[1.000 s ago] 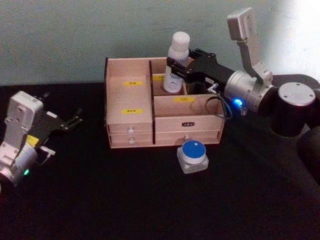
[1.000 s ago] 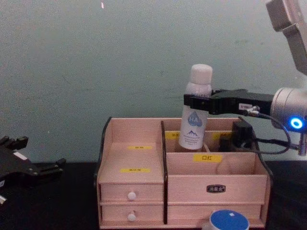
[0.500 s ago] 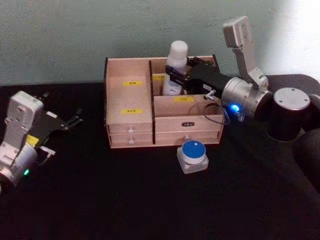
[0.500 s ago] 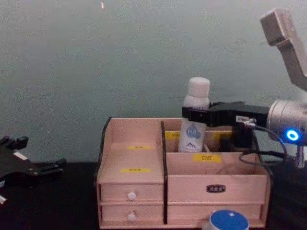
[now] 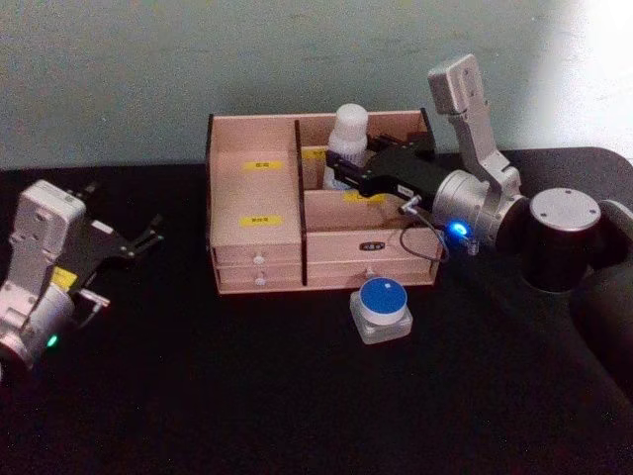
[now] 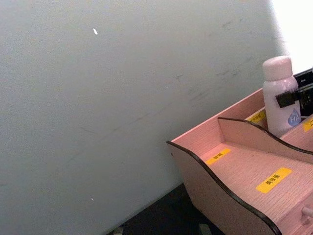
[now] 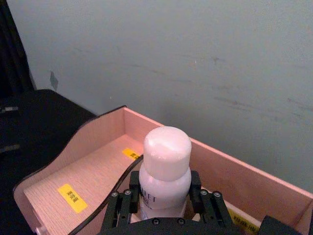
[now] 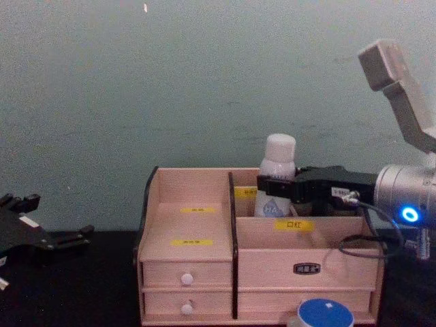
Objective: Pick up the facial cleanser and watermelon frost from the table and place them into the tiered storage box.
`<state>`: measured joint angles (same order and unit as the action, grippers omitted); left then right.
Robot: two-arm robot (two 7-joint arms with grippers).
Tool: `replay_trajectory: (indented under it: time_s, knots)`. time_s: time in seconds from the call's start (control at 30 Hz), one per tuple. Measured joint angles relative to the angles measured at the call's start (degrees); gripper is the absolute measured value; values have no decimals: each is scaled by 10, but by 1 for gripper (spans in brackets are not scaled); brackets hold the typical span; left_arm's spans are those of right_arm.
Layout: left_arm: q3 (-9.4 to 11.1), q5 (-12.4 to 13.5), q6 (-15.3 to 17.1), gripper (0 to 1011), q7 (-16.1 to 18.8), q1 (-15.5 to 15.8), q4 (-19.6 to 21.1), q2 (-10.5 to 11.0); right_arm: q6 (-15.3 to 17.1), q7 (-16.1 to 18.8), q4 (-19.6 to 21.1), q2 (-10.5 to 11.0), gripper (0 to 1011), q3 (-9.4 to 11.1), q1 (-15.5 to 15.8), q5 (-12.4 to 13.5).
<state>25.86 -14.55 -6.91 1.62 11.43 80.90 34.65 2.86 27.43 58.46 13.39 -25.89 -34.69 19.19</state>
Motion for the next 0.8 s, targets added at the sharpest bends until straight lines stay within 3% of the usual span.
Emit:
replay_trajectory:
  time_s: [0.8]
  knots:
    - [0,0,0,1001,0,0,0,0,-3,-1,-16,-8,596,-1,-3,-13]
